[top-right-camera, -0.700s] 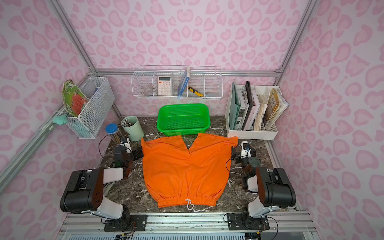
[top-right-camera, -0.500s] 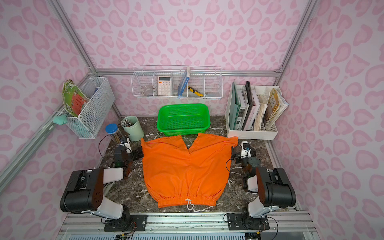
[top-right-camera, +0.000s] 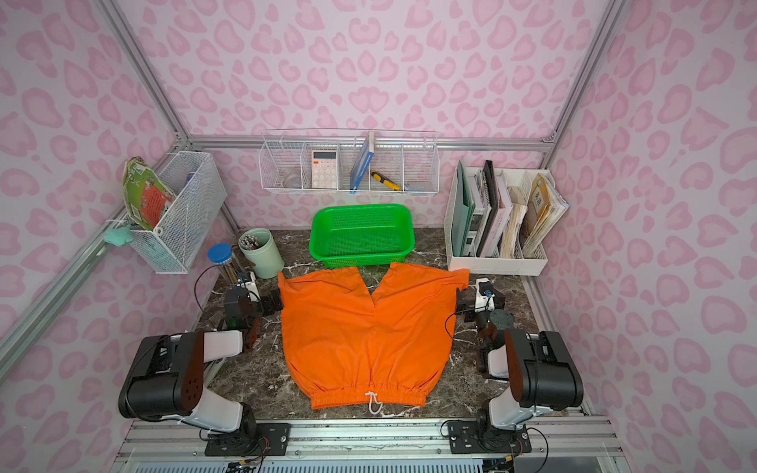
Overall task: Roll up the shorts
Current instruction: Fold the shorts at the center of the board.
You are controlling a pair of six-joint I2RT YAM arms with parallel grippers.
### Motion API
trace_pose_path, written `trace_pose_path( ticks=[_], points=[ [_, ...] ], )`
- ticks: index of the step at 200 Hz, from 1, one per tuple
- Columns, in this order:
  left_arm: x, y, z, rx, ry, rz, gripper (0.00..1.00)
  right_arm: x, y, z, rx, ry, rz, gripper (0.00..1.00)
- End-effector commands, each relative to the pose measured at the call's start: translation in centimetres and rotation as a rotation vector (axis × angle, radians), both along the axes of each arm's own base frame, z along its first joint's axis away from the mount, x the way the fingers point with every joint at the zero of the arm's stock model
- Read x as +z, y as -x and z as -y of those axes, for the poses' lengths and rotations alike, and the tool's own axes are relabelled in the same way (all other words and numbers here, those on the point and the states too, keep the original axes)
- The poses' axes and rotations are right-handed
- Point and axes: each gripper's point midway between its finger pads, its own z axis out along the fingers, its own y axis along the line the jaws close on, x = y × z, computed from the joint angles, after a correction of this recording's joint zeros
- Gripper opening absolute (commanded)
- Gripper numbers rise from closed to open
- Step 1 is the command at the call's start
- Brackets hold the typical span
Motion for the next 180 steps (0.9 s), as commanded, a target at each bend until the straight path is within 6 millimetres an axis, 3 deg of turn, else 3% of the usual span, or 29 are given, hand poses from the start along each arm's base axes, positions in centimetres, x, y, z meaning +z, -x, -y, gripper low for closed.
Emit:
trace_pose_path(
  ticks=[1, 22, 38, 52, 64, 96, 122, 152, 180],
  points=[
    [0.5, -0.3, 0.0, -0.006, 0.007, 0.021, 0.99, 0.5, -0.1, 0.1, -0.004, -0.006, 0.018, 1.00],
    [0.6, -0.2, 0.1, -0.013, 0.001, 0.024, 0.99, 0.7, -0.4, 1.2, -0.077, -0.023, 0.012, 0.99],
    [2.3, -1.1, 0.6, -0.066, -0.034, 0.054, 0.99, 1.6, -0.8, 1.5, -0.099, -0.024, 0.001, 0.98],
    [2.6, -1.0, 0.9, -0.065, -0.008, -0.056, 0.98, 2.0, -1.0, 1.5, -0.101, -0.022, -0.011, 0.98],
    [4.5, -1.5, 1.3, -0.072, -0.030, -0.056, 0.99, 2.5, -1.3, 1.6, -0.114, -0.017, -0.018, 0.98],
    [12.4, -3.0, 4.2, -0.165, 0.058, 0.091, 0.99, 4.1, -2.5, 1.8, -0.128, -0.101, -0.060, 0.99],
    [15.7, -3.0, 8.8, -0.295, -0.030, 0.064, 0.99, 3.8, -4.1, 0.6, -0.065, -0.162, -0.177, 0.99],
    [16.8, -1.1, 15.4, -0.473, -0.068, 0.003, 0.99, 2.6, -5.1, -0.1, -0.045, -0.234, -0.327, 0.97],
    [17.0, 1.7, 21.1, -0.625, -0.073, -0.048, 0.99, 1.5, -5.5, -0.6, -0.037, -0.298, -0.436, 0.95]
  ],
)
